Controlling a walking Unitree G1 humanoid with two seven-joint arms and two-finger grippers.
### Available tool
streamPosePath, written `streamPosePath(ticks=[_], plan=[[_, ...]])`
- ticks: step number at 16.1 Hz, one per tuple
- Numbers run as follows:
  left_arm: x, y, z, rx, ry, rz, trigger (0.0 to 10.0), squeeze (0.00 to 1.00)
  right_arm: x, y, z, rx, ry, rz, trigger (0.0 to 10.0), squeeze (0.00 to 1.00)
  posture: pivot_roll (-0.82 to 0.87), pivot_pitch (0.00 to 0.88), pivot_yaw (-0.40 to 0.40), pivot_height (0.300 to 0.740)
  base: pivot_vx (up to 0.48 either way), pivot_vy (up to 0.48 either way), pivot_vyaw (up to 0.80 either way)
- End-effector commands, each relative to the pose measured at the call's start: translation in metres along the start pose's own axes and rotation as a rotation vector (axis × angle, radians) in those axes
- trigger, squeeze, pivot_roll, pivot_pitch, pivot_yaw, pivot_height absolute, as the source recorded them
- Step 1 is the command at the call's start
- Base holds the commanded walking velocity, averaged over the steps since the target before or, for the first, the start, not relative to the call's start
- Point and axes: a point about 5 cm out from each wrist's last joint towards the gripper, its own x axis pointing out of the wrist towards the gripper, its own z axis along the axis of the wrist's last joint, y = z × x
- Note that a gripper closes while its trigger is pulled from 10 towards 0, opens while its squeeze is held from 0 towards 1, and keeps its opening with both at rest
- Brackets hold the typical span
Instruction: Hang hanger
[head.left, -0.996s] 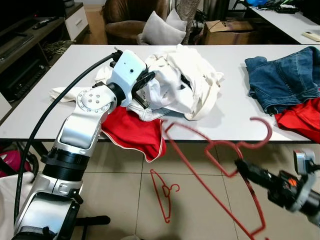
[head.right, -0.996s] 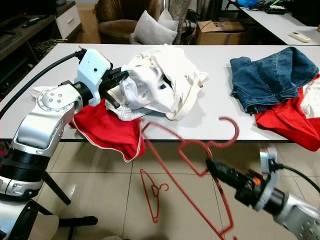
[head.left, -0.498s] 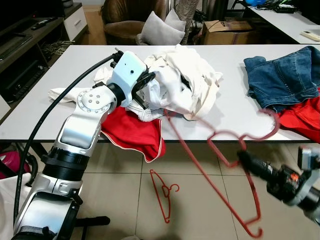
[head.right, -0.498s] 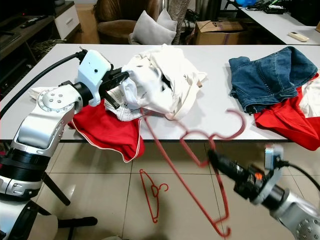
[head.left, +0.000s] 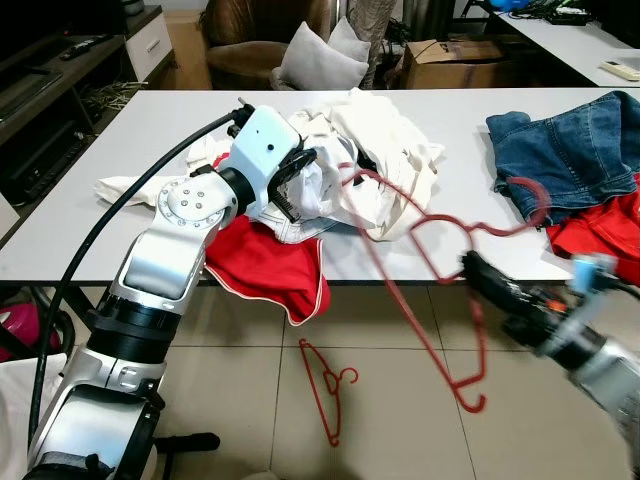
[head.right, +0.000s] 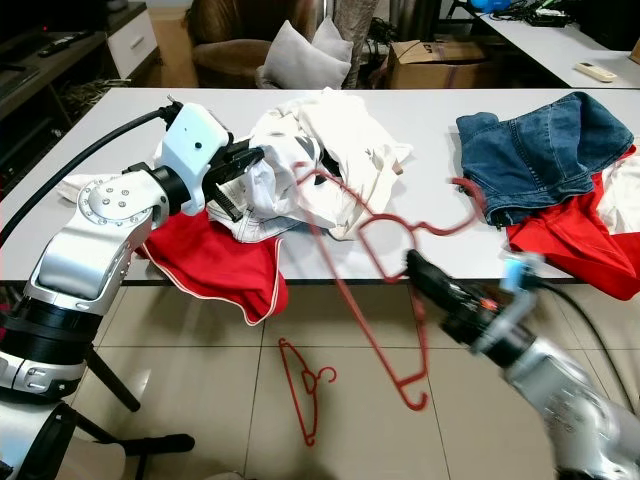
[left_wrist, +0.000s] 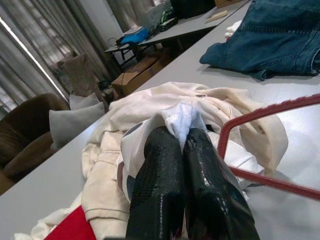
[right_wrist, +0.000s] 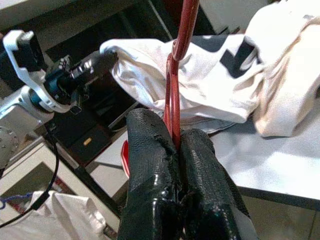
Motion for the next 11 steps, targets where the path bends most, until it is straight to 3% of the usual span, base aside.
streamPosePath(ticks=[1, 11], plan=[[-0.001, 0.003, 0.002, 0.008, 0.003, 0.01, 0.0, 0.0, 0.002, 0.001, 0.002, -0.012, 0.001, 0.011, 10.0, 0.0, -0.09, 0.0, 0.052, 0.74, 0.0, 0.0, 0.0], [0.009, 0.019, -0.008, -0.009, 0.056, 0.126, 0.0, 0.0, -0.015, 0.011, -0.002, -0.022, 0.033, 0.051, 10.0, 0.0, -0.09, 0.0, 0.055, 0.74, 0.0, 0.0, 0.0]])
